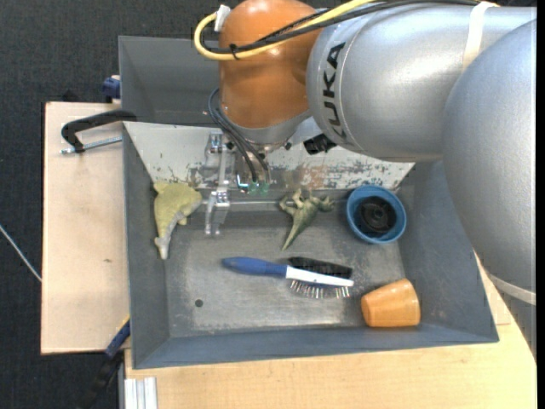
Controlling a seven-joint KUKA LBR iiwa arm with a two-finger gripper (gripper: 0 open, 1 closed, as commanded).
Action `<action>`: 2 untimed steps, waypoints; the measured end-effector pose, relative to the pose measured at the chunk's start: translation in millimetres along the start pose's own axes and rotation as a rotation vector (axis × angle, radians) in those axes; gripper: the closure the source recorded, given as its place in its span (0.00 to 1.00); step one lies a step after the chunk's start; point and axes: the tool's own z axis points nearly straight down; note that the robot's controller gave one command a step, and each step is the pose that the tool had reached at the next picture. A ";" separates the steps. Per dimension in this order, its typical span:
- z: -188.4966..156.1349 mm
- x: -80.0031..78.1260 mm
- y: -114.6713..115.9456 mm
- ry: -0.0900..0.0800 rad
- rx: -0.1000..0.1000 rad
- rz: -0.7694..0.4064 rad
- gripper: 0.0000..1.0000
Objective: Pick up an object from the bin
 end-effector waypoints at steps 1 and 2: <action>138.6 27.7 -33.4 -0.013 -0.003 -0.063 0.00; 130.5 64.0 -99.7 -0.005 0.003 -0.181 0.00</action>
Offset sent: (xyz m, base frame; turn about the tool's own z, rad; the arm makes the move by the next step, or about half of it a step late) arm -0.0303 -0.0347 -0.1394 -0.0637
